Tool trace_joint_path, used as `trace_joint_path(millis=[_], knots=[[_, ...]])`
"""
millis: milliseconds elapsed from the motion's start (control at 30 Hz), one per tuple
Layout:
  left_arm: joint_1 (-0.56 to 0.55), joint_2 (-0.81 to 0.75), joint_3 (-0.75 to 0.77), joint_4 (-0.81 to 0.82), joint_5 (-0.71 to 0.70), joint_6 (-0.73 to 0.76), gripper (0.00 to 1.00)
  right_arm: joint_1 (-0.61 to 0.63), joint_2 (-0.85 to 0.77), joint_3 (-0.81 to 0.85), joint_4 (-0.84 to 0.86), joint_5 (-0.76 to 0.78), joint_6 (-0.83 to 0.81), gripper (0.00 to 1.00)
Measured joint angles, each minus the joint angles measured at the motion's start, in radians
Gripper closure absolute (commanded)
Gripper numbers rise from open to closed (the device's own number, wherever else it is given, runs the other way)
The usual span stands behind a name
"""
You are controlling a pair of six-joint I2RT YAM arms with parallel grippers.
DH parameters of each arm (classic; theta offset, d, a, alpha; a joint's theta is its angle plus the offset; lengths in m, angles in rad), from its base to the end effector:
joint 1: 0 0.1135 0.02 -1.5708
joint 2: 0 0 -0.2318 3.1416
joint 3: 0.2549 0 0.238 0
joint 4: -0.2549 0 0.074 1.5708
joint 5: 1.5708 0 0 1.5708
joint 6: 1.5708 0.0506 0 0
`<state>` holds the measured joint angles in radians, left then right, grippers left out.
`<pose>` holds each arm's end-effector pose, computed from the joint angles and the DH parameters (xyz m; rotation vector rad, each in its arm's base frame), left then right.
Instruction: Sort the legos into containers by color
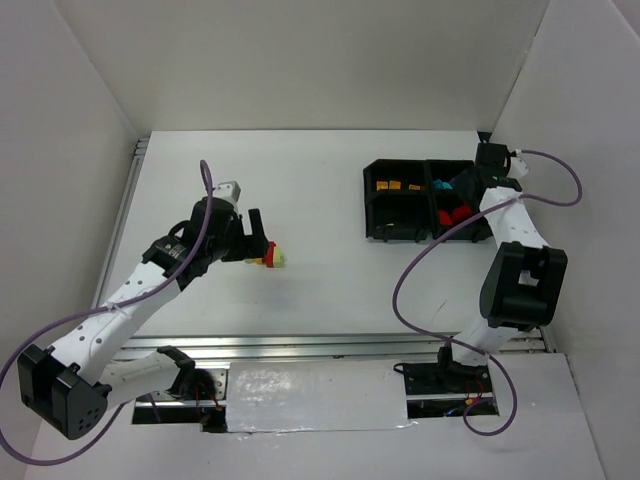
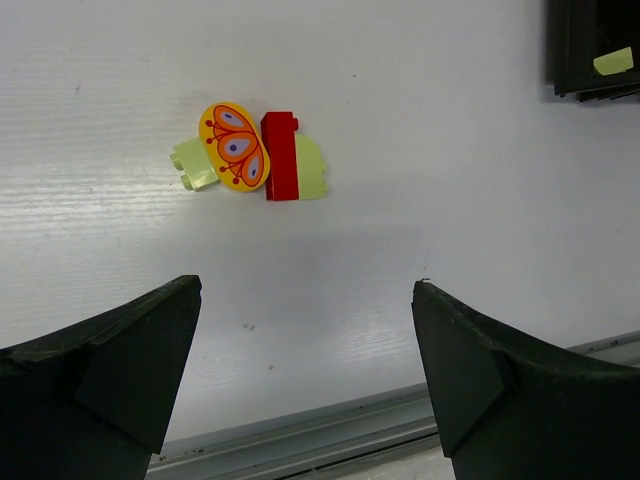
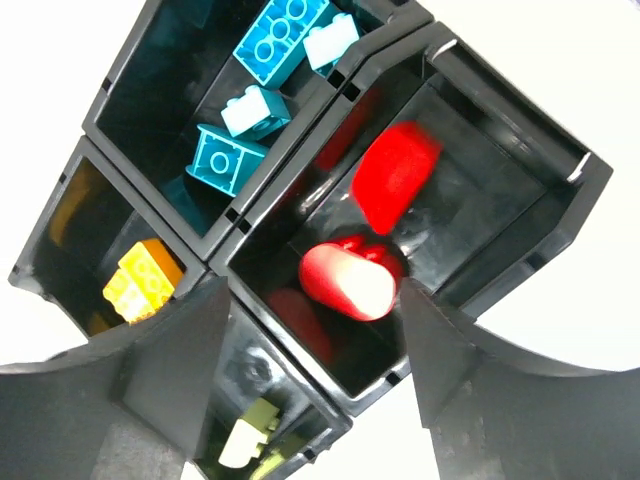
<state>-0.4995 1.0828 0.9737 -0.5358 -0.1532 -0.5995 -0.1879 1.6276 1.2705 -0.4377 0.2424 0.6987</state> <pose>0.2196 -0.1110 0.2783 -0.1977 2.2336 -0.4374 0.3476 -0.0785 0.2328 1.1059 2.0582 -0.0341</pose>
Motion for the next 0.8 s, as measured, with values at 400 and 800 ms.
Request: trace_joint_path(millis=[400, 800], knots=[[0.045, -0.003, -0.013, -0.045, -0.081, -0.042, 0.0, 0.33, -0.055, 0.086, -0.038, 0.014, -0.125, 0.0], [0.101, -0.208, 0.036, -0.23, -0.345, -0.147, 0.01, 1.083, 0.283, 0.245, -0.091, 0.12, -0.024, 0.02]])
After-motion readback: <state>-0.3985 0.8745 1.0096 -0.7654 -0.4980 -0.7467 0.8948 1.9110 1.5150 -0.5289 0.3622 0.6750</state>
